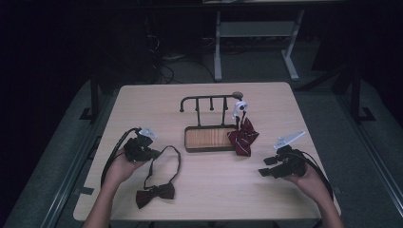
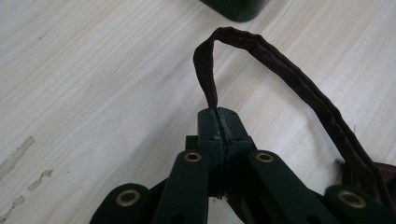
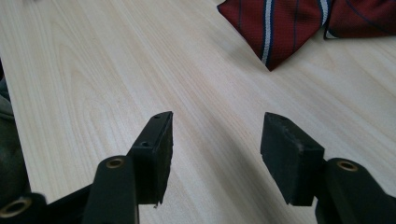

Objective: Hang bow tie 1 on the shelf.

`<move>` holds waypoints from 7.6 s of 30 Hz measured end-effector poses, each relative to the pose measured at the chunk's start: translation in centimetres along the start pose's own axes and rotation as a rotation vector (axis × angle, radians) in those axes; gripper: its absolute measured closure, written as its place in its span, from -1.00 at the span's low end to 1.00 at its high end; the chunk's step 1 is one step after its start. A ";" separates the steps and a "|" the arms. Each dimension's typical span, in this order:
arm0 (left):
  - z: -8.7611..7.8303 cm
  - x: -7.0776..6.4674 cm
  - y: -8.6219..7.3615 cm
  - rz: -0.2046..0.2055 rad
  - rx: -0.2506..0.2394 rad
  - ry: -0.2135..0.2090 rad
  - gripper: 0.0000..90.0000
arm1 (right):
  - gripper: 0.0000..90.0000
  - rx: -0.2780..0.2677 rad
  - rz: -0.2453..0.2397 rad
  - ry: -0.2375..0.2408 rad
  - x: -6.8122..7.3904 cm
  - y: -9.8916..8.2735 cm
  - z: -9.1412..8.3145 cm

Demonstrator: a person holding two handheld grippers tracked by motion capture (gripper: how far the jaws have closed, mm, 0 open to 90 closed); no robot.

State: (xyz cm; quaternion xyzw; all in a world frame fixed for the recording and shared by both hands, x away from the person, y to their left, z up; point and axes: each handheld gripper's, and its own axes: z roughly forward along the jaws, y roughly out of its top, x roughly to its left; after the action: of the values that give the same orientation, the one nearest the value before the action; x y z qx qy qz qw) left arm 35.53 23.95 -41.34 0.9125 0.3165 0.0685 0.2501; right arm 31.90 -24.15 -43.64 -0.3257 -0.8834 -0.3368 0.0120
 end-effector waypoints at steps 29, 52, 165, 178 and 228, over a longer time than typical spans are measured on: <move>-2.5 -2.4 1.4 0.085 -0.034 -0.008 0.99 | -0.03 -0.011 -0.001 -0.003 0.1 0.0 -0.2; -5.8 -3.2 3.8 0.159 -0.030 -0.012 0.99 | -0.03 -0.022 0.005 -0.004 -0.1 0.1 -0.8; -10.5 0.9 15.2 0.141 -0.027 0.016 1.00 | -0.02 -0.055 -0.013 -0.012 -0.6 0.3 -1.9; -9.4 2.2 16.0 0.112 0.002 0.021 1.00 | -0.02 -0.058 -0.010 -0.012 -0.6 0.3 -2.0; -9.7 1.0 12.7 0.116 0.015 0.066 0.51 | -0.08 -0.068 0.039 -0.052 -1.6 -0.6 -3.3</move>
State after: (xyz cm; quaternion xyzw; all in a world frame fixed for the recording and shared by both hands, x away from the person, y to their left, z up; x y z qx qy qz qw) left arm 40.47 19.95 -26.63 0.9284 0.2717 0.1106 0.2281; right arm 32.16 -27.40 -41.88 -0.3516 -0.8650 -0.3577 -0.0157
